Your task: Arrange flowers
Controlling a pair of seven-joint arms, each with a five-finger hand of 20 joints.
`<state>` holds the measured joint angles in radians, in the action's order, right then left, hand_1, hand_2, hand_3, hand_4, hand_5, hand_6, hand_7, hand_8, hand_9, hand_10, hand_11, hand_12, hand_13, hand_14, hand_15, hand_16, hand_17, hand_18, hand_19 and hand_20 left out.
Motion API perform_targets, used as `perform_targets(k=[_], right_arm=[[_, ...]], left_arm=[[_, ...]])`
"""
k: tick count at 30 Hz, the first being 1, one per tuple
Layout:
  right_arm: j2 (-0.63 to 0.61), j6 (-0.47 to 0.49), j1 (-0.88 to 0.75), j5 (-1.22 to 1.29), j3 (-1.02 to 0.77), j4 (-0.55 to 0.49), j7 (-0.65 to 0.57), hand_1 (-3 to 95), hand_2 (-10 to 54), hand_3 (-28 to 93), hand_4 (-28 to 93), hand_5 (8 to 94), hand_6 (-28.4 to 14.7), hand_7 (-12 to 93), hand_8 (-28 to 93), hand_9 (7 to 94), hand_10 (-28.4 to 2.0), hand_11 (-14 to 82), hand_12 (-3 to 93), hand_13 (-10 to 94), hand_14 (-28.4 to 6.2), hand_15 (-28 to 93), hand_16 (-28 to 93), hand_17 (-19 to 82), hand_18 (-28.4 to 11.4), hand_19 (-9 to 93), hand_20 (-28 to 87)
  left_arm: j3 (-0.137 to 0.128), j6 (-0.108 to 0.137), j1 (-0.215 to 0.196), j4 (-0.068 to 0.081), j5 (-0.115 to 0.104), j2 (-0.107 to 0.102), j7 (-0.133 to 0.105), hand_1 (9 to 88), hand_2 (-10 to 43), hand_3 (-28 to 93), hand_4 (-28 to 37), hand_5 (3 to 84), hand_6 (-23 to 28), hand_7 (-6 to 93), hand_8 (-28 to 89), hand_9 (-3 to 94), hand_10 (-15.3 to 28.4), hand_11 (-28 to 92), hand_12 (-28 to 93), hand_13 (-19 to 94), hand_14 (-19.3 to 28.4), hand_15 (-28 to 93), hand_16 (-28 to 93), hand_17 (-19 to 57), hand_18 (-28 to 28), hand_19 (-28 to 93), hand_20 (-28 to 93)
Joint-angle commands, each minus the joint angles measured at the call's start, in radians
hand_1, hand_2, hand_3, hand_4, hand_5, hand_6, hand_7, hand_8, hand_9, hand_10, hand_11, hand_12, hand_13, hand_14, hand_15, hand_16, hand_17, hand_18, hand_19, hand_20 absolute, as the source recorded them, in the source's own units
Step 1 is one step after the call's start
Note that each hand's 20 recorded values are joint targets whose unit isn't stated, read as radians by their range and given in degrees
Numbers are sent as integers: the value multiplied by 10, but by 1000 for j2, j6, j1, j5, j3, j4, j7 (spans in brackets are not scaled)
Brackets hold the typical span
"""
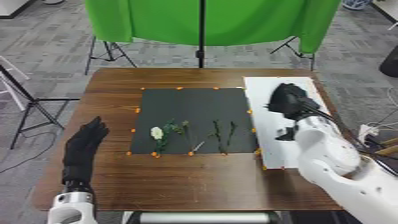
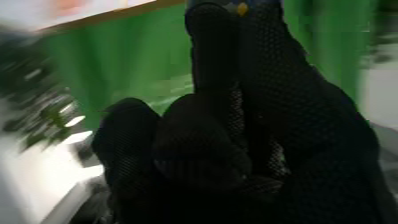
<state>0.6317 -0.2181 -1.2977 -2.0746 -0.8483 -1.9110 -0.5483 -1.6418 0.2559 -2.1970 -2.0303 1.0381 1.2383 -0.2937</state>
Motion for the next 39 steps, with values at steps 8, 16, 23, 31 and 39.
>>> perform_targets(k=[8,16,23,31,39], right_arm=[[554,82,569,63,466,373,136,627,-95,524,-154,821,10,206,104,915,-81,81,419,913,-7,658,340,695,-103,932,657],[622,121,589,73,522,494,135,622,-95,532,-161,816,12,211,97,911,-80,81,419,911,-7,661,340,692,-103,932,660],[654,146,574,55,539,544,124,618,-95,538,-166,812,13,212,92,907,-81,80,419,910,-8,663,340,691,-104,932,662],[674,160,574,45,552,573,128,611,-95,547,-170,799,19,211,82,898,-86,76,419,906,-10,666,343,687,-105,932,660],[669,169,569,51,551,569,123,589,-95,535,-175,753,24,192,60,877,-89,80,411,904,-11,668,341,686,-107,932,661]], left_arm=[[37,42,12,7,-31,-6,7,239,307,441,-283,437,87,45,-51,385,144,155,102,287,174,239,-17,56,126,99,196],[46,52,18,8,-29,-4,6,218,308,481,-283,441,87,50,-53,389,145,161,101,289,175,248,-20,56,124,104,196],[49,51,22,11,-31,-4,-2,214,284,494,-283,441,88,50,-53,388,145,162,100,288,175,253,-23,55,124,106,196],[56,44,31,17,-31,-3,2,206,276,509,-283,441,88,49,-52,388,146,162,100,287,176,257,-24,55,124,106,195],[57,40,33,18,-26,-3,6,194,250,532,-283,439,88,48,-52,387,147,162,100,287,176,259,-25,53,125,107,194]])
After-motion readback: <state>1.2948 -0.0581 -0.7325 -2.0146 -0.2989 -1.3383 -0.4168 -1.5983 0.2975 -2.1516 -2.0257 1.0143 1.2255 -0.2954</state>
